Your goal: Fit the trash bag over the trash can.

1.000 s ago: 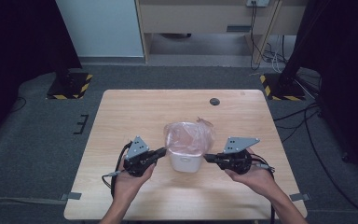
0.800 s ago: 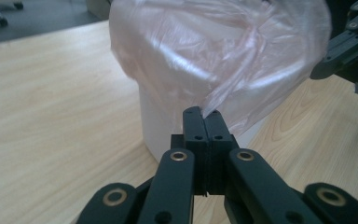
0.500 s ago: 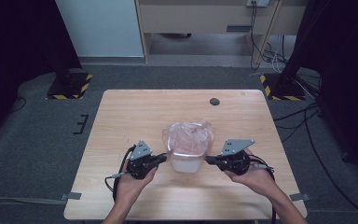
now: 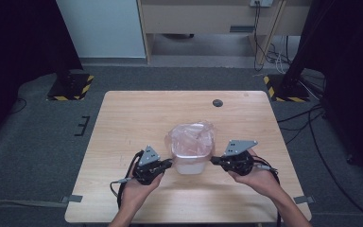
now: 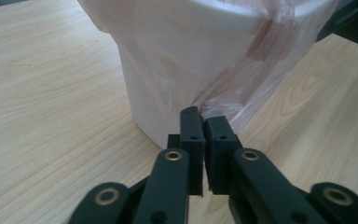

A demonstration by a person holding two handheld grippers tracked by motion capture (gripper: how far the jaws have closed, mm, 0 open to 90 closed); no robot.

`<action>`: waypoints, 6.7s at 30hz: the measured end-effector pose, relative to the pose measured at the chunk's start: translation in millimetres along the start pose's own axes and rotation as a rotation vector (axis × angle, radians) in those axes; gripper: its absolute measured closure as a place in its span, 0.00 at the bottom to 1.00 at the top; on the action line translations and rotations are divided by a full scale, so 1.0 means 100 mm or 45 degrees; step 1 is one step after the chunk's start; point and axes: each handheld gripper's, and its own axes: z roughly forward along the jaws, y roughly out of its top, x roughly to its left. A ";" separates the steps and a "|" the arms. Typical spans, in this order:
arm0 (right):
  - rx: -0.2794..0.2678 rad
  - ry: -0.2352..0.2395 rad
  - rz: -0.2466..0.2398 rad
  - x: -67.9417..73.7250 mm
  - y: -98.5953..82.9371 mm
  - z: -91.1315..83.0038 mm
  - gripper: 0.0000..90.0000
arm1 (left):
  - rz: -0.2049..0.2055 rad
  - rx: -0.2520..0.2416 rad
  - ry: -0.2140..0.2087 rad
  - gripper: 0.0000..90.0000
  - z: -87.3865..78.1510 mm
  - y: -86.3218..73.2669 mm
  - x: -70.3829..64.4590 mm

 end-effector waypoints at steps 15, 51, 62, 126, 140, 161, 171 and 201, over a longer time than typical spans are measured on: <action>-0.057 -0.070 0.028 0.04 -0.02 -0.33 0.53 | 0.013 -0.099 0.107 0.44 -0.12 0.07 -0.12; -0.124 -0.100 0.060 -0.12 0.44 -0.34 1.00 | -0.012 -0.200 0.189 0.98 -0.23 0.40 0.03; -0.001 -0.114 0.098 -0.18 0.16 -0.14 1.00 | -0.086 -0.101 0.196 0.97 0.02 0.34 0.22; -0.132 -0.303 0.186 -0.44 0.36 -0.11 0.61 | -0.006 -0.225 0.236 0.57 -0.26 0.62 0.18; -0.034 -0.275 0.131 -0.51 0.34 0.05 0.60 | -0.022 -0.164 0.219 0.66 -0.04 0.69 0.28; 0.079 -0.208 0.167 -0.59 0.41 0.25 1.00 | -0.084 -0.092 0.270 1.00 0.21 0.70 0.47; 0.152 -0.192 0.202 -0.63 0.36 0.40 1.00 | -0.138 -0.010 0.260 1.00 0.44 0.60 0.55; 0.224 -0.114 0.246 -0.55 0.06 0.63 1.00 | -0.111 0.074 0.264 1.00 0.66 0.36 0.56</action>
